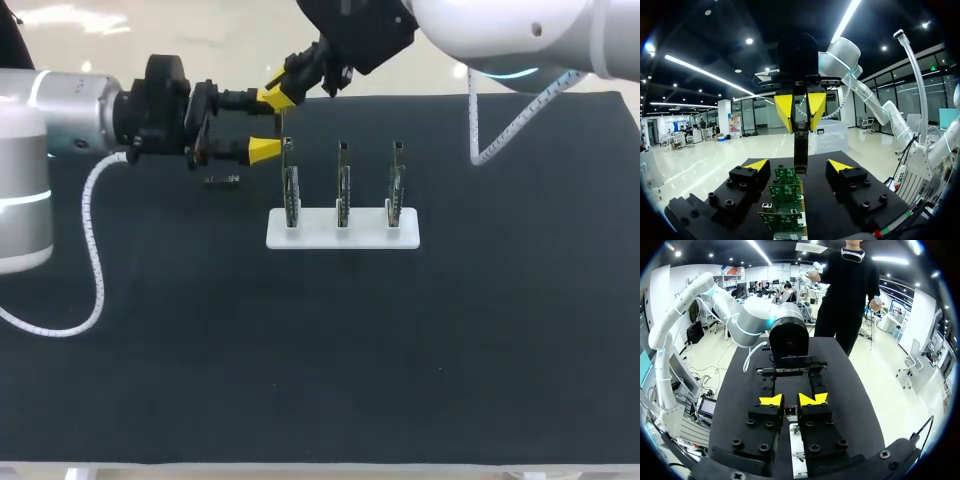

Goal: Pick up the optical module with the left hand, and insert it into the network port with the right hand.

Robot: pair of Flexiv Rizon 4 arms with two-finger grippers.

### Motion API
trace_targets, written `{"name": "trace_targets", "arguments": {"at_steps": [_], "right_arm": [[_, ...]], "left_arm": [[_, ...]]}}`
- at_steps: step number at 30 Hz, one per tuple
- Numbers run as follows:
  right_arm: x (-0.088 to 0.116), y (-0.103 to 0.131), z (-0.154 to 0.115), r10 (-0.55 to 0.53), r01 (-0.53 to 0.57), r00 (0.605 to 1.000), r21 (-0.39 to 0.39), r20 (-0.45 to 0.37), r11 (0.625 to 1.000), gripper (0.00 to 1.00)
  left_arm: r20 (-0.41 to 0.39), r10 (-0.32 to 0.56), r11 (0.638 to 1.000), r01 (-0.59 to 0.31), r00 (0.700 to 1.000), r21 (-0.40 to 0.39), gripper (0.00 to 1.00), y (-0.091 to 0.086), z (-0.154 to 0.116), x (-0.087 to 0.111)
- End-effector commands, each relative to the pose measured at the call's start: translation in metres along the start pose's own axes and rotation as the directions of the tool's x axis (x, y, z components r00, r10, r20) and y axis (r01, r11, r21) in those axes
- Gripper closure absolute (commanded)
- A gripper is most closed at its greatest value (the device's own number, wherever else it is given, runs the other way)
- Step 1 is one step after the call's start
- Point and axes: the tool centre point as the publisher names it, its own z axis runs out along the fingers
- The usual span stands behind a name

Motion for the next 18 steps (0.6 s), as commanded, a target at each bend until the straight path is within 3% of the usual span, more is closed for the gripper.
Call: {"name": "trace_targets", "arguments": {"at_steps": [1, 9, 18], "right_arm": [[0.001, -0.001, -0.001, -0.001, 0.001, 1.0, -0.006, 0.002, 1.0, 1.0], [0.003, -0.003, -0.003, -0.005, 0.005, 1.0, -0.011, 0.0, 1.0, 1.0], [0.004, -0.004, -0.004, -0.009, 0.009, 1.0, -0.017, -0.004, 1.0, 1.0]], "left_arm": [[-0.001, 0.0, 1.0, 0.0, 1.0, -0.001, 0.0, 0.0, 0.0, 0.0], [-0.167, -0.006, 0.998, -0.004, 0.986, -0.061, 0.0, 0.004, -0.016, 0.005], [-0.338, -0.021, 1.0, 0.013, 0.941, -0.026, 0.0, -0.004, -0.064, 0.005]]}}
